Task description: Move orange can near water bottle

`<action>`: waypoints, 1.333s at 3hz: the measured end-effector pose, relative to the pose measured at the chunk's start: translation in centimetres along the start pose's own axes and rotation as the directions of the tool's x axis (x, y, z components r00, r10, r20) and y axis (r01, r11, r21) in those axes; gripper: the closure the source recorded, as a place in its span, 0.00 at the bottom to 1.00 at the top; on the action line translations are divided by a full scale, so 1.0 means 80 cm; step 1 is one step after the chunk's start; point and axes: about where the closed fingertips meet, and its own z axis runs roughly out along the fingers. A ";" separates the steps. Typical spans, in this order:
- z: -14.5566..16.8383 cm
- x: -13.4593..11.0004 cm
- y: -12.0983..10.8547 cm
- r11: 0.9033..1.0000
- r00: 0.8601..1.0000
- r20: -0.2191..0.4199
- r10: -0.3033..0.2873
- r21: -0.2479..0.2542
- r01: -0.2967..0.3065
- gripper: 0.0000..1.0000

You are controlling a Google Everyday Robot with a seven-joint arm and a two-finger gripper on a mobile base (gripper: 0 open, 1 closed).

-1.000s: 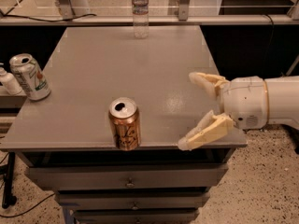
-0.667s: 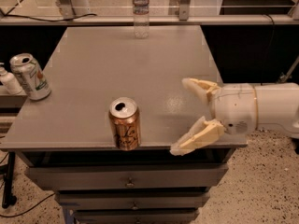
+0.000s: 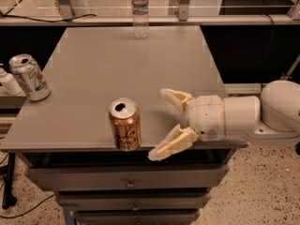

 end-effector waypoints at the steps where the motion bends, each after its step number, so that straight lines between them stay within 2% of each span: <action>1: 0.035 0.001 -0.011 1.000 0.998 0.057 -0.005 -0.018 0.006 0.00; 2: 0.069 -0.002 -0.014 0.999 0.994 0.107 0.010 -0.034 -0.007 0.00; 4: 0.095 -0.002 0.003 0.996 0.987 0.145 0.065 -0.071 -0.055 0.00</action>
Offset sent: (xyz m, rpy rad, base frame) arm 0.0307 0.0753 -0.0195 0.1650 0.0136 0.0452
